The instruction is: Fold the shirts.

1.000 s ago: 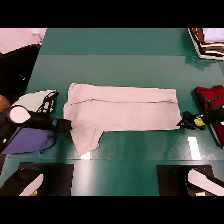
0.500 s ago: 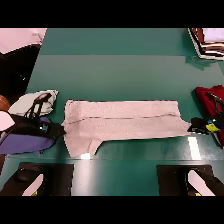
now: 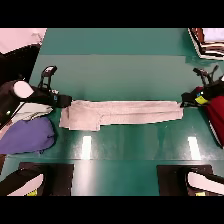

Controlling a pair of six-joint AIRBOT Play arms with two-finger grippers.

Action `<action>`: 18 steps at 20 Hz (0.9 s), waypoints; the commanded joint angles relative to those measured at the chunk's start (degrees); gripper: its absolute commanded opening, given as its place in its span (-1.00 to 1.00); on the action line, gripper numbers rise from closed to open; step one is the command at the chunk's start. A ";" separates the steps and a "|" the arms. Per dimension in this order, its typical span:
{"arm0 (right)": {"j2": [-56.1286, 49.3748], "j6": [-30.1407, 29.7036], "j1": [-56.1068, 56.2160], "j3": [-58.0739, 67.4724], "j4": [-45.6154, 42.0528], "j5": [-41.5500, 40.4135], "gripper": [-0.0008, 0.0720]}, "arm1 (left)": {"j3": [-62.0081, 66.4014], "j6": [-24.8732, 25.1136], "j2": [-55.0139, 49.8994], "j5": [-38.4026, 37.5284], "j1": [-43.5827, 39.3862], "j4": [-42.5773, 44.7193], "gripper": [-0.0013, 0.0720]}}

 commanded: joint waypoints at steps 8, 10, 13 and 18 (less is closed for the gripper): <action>-10.56 -5.22 -8.15 8.87 13.42 4.02 -0.04 | 7.98 -1.49 -5.88 1.68 0.07 0.15 0.51; -10.38 -5.60 -12.96 7.87 13.46 6.16 0.33 | 9.29 -1.49 -5.88 -2.10 0.07 -0.26 0.50; -10.49 -6.38 -18.91 1.16 13.53 5.03 0.57 | 9.20 -0.13 -6.05 -3.93 0.04 -4.07 -0.90; -14.84 -13.05 -22.62 -8.39 24.04 2.27 0.54 | 9.16 0.44 -6.21 -2.58 0.04 -11.45 -0.90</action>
